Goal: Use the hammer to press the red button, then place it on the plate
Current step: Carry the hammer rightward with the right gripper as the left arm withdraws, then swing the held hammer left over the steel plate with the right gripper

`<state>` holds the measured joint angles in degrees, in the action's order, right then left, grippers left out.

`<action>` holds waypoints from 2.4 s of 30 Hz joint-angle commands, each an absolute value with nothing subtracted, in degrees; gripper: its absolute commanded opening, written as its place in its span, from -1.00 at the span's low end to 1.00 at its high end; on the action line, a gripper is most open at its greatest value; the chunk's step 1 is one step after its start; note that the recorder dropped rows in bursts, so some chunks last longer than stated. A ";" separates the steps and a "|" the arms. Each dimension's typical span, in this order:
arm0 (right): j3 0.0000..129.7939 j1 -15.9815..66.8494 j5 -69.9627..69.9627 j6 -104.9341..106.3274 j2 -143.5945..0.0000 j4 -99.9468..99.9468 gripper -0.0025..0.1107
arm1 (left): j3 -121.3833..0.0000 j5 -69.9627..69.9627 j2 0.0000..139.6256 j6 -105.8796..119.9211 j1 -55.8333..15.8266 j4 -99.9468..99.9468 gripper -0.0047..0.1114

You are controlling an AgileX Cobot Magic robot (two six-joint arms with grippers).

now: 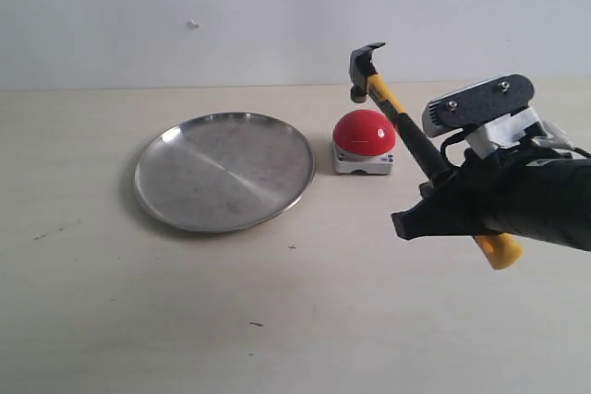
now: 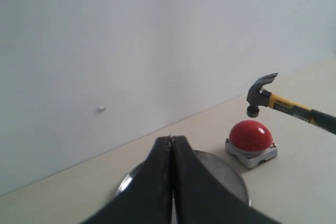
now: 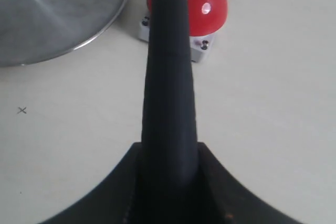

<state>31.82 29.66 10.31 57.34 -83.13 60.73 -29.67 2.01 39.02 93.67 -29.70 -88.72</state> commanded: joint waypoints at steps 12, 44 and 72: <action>35.87 28.93 13.70 52.20 -86.07 60.78 -0.96 | -20.61 6.59 23.73 92.28 -29.65 -89.75 -0.92; 39.27 28.93 16.50 48.27 -86.59 60.40 -0.96 | -20.48 6.48 23.74 92.28 -29.65 -91.29 -0.92; 39.27 29.03 -0.35 42.83 -75.89 61.16 -0.96 | -20.48 8.04 23.74 92.57 -29.65 -91.15 -0.92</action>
